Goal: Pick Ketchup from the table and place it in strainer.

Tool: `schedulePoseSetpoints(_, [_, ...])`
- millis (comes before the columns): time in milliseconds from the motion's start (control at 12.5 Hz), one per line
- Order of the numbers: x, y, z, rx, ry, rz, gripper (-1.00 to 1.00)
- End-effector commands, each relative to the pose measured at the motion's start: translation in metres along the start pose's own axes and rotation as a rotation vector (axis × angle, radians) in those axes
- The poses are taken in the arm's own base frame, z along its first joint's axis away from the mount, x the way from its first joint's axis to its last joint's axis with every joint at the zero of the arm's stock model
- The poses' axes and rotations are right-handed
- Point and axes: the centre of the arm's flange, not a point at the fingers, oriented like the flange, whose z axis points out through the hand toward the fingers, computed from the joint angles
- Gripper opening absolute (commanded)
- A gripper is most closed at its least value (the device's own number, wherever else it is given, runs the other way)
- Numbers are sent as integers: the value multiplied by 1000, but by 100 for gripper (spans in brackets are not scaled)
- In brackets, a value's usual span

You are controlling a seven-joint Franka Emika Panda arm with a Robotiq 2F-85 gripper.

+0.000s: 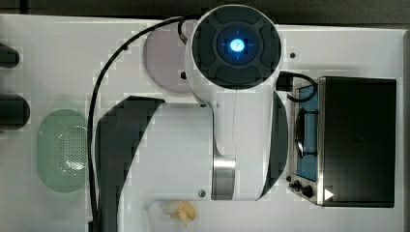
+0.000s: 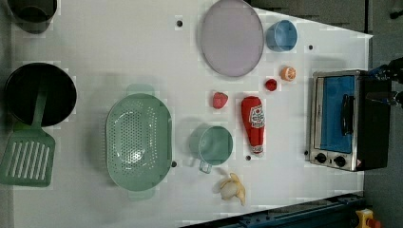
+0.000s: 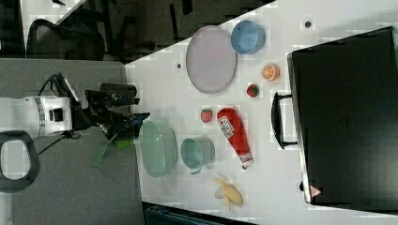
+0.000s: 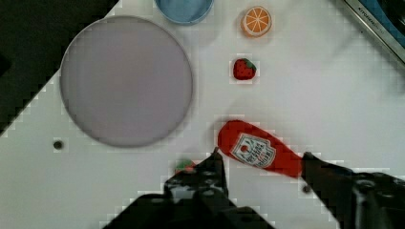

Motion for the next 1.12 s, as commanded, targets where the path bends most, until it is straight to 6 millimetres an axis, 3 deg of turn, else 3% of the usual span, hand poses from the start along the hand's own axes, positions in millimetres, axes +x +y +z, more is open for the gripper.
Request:
schedulePoseSetpoints(80, [-28,83,-52,-21,-23,-39,59])
schedulePoseSetpoints(240, [-28,82,-47,-28,-31,-50,99])
schedulePoseSetpoints(560, [-28,72,-3,-85,-101,-124,100])
schedulePoseSetpoints(880, [-27,59,67,-164,-212,-232,100])
schedulePoseSetpoints(1120, [-28,46,121,-163,-260,-445,100])
